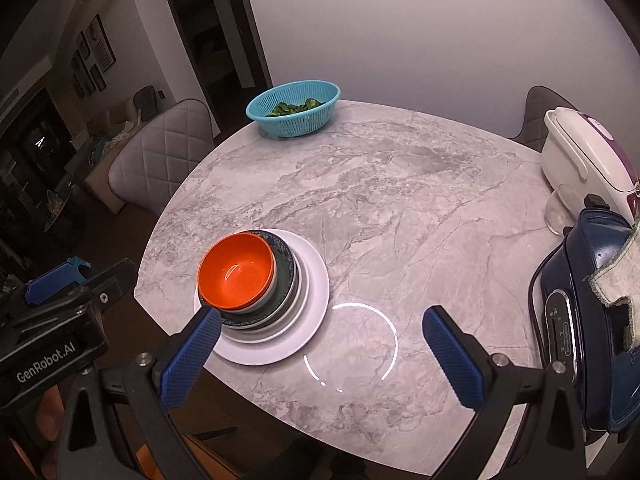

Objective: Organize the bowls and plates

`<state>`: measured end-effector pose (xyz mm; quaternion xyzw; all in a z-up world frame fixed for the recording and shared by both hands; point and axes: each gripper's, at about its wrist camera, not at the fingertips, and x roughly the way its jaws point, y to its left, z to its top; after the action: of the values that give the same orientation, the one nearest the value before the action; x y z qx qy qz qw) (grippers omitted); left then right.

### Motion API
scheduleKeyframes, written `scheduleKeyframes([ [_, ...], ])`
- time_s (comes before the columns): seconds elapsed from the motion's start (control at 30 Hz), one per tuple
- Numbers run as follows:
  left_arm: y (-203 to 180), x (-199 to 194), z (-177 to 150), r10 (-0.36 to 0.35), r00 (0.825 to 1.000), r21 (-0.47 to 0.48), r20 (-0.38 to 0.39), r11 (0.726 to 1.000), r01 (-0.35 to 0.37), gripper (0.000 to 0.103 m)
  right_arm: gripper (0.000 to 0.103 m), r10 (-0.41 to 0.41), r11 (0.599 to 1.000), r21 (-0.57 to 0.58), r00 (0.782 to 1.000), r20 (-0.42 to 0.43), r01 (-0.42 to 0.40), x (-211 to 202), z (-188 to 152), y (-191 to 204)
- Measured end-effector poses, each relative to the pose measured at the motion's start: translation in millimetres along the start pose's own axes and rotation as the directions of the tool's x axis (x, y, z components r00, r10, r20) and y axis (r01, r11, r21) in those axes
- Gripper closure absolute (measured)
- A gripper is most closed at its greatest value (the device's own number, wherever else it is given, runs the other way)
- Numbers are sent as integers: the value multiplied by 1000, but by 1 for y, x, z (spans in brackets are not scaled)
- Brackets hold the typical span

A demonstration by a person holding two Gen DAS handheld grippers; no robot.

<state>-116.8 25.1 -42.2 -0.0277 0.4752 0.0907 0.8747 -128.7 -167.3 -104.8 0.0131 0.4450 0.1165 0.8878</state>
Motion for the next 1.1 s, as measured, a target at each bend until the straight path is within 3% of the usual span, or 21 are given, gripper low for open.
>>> scheduleKeyframes([
  [1.1,0,3,-4,12,1000,-21,-7,1000,-12,11,0,3,1000,-6,1000,-10,-3,3,0,4],
])
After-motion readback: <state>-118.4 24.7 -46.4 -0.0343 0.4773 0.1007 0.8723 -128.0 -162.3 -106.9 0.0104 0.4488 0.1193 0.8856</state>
